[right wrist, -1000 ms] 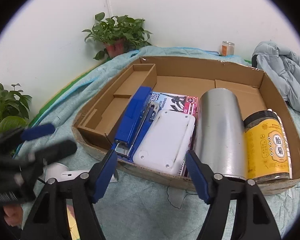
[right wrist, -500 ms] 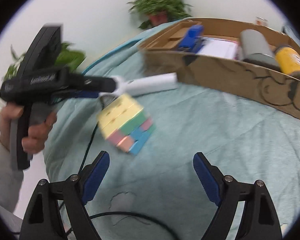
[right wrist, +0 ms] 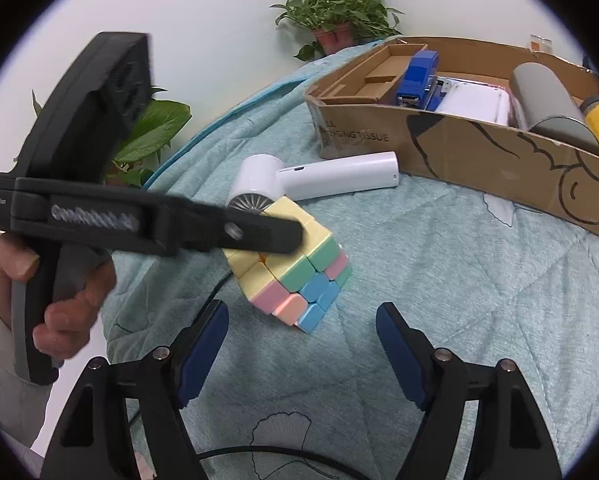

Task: Organize rigid objects
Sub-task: 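Grasp the pastel Rubik's cube with the right gripper and lift it, then carry the cube and lower it onto the game box in the box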

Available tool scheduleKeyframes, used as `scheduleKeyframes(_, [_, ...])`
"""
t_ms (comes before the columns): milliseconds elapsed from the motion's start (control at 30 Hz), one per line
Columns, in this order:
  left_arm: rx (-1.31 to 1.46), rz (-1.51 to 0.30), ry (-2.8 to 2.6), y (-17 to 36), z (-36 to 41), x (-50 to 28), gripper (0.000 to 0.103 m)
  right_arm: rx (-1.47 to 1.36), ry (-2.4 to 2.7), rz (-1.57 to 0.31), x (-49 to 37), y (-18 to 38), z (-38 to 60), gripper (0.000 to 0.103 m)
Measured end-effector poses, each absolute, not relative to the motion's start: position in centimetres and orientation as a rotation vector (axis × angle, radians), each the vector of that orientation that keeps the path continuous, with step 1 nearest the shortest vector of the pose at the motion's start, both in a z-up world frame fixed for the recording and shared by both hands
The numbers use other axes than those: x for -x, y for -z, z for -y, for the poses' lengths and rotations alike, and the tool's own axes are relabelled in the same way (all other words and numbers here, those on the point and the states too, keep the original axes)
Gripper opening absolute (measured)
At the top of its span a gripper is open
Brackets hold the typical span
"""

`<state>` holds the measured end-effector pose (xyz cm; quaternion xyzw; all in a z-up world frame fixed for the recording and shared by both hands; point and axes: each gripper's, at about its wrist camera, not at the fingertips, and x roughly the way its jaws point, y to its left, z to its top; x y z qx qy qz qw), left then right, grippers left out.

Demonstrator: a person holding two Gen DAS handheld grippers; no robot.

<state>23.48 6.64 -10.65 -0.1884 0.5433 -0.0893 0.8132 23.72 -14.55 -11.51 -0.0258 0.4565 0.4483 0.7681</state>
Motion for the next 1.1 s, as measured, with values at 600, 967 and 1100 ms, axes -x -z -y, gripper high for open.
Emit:
scheduleKeyframes(600, [0.475,-1.236,0.286,10.9,-1.8,-24.3,0.057,0.117,-0.938,-1.062,-22.5,11.6,19.4,0.06])
scheduleKeyframes(967, [0.534,-1.295,0.31,12.1,-1.5,-24.4,0.056,0.098,-0.944,-1.107,-23.7,13.2,17.3,0.055])
scheduleKeyframes(1100, [0.518,-1.283,0.293,11.9,-1.1,-24.2,0.056,0.088,-0.929,-1.11,-23.6,13.2,17.4,0.054])
